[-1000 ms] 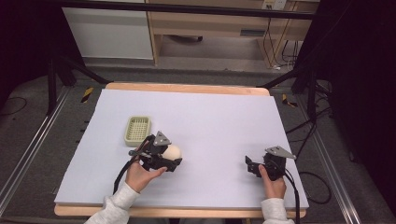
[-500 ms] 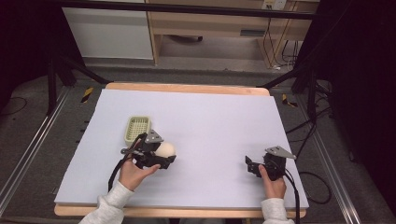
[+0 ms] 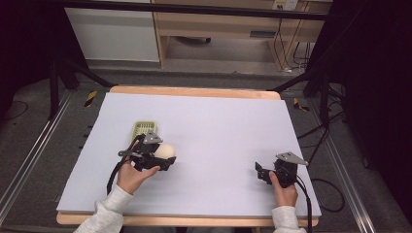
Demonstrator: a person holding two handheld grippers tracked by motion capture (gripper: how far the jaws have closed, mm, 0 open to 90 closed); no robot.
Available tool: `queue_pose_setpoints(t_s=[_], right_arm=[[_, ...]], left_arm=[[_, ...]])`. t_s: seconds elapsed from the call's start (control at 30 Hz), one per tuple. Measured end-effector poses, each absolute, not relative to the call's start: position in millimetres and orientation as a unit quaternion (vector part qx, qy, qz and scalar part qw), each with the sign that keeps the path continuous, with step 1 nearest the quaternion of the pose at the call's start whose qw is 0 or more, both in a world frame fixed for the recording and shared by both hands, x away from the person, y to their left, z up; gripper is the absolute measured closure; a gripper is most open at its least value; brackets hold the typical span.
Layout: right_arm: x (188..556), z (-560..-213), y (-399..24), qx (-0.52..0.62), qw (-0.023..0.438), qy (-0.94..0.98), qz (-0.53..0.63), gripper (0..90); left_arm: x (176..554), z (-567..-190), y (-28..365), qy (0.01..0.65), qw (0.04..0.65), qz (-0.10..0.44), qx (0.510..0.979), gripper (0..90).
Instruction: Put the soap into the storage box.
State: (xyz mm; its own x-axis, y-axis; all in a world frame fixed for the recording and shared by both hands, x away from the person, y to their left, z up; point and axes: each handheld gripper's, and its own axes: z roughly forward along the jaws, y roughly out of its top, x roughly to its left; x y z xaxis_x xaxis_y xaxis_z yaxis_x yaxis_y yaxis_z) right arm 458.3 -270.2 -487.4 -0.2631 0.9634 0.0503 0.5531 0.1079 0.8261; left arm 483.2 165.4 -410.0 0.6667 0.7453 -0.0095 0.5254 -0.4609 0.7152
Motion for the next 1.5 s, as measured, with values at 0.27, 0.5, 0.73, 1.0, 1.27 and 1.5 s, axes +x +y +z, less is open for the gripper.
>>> queue_pose_setpoints(t_s=[0.27, 0.5, 0.73, 1.0, 1.27, 1.5], right_arm=[[458, -487, -270, 0.545, 0.266, 0.695, 0.385, 4.7], [458, -487, -270, 0.546, 0.266, 0.695, 0.385, 4.7], [458, -487, -270, 0.546, 0.267, 0.695, 0.385, 4.7], [459, -488, -270, 0.545, 0.266, 0.695, 0.385, 4.7], [459, -488, -270, 0.546, 0.265, 0.695, 0.385, 4.7], [459, -488, -270, 0.546, 0.265, 0.695, 0.385, 4.7]], left_arm=[[489, -404, 180, 0.391, 0.357, 0.164, 0.833, 24.1], [495, -400, 190, 0.405, 0.360, 0.172, 0.823, 24.1], [501, -398, 195, 0.414, 0.359, 0.175, 0.818, 24.1], [512, -398, 202, 0.427, 0.350, 0.181, 0.814, 24.1], [522, -397, 207, 0.440, 0.346, 0.185, 0.808, 24.1], [530, -400, 209, 0.448, 0.340, 0.187, 0.805, 24.1]])
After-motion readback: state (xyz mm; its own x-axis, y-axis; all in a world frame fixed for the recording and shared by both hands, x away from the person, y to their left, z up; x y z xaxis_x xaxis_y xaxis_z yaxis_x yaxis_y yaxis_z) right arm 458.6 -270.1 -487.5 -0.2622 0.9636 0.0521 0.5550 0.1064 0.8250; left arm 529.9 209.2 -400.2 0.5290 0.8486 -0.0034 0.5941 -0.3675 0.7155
